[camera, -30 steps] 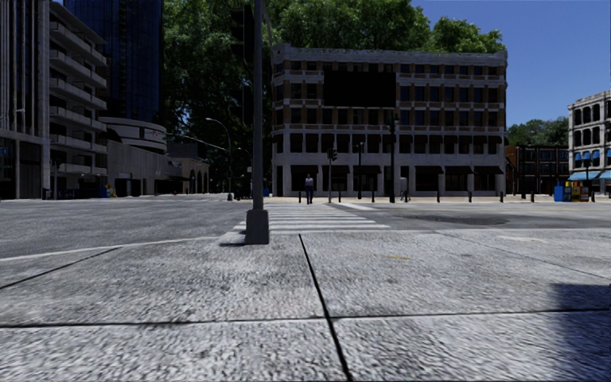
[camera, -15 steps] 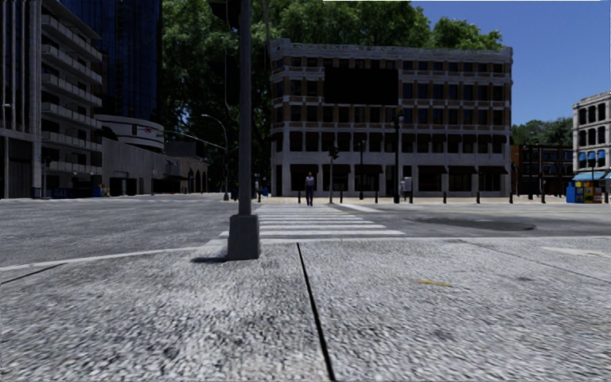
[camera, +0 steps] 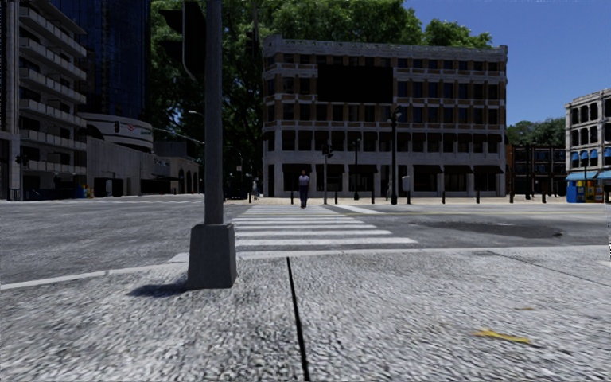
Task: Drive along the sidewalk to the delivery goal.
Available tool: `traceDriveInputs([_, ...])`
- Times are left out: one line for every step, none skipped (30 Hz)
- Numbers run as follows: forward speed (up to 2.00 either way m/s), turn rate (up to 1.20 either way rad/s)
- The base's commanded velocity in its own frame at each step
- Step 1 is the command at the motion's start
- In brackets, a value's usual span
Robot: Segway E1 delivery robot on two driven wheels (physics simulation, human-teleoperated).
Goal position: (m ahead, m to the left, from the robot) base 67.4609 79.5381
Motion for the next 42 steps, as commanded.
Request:
traceDriveInputs([2.0, -0.36])
traceDriveInputs([2.0, -0.11])
traceDriveInputs([2.0, 0.0])
traceDriveInputs([2.0, 0.0])
traceDriveInputs([2.0, 0.0])
traceDriveInputs([2.0, 0.0])
traceDriveInputs([2.0, 0.0])
traceDriveInputs([2.0, 0.0])
traceDriveInputs([2.0, 0.0])
traceDriveInputs([2.0, 0.0])
traceDriveInputs([2.0, 0.0])
traceDriveInputs([2.0, 0.0])
traceDriveInputs([2.0, 0.0])
traceDriveInputs([2.0, 0.0])
traceDriveInputs([2.0, 0.0])
traceDriveInputs([2.0, 0.0])
traceDriveInputs([2.0, 0.03])
traceDriveInputs([2.0, 0.18])
traceDriveInputs([2.0, 0.25])
traceDriveInputs([2.0, 0.25])
traceDriveInputs([2.0, 0.28])
traceDriveInputs([2.0, 0.28])
traceDriveInputs([2.0, 0.28])
traceDriveInputs([2.0, 0.29])
traceDriveInputs([2.0, 0.29])
traceDriveInputs([2.0, 0.3])
traceDriveInputs([2.0, 0.3])
traceDriveInputs([2.0, 0.3])
traceDriveInputs([2.0, 0.34])
traceDriveInputs([2.0, 0.36])
traceDriveInputs([2.0, 0.36])
traceDriveInputs([2.0, 0.38])
traceDriveInputs([2.0, 0.39])
traceDriveInputs([2.0, 0.39])
traceDriveInputs([2.0, 0.39])
traceDriveInputs([2.0, 0.39])
traceDriveInputs([2.0, 0.39])
traceDriveInputs([2.0, 0.39])
traceDriveInputs([2.0, 0.39])
traceDriveInputs([2.0, 0.39])
traceDriveInputs([2.0, 0.39])
traceDriveInputs([2.0, 0.39])
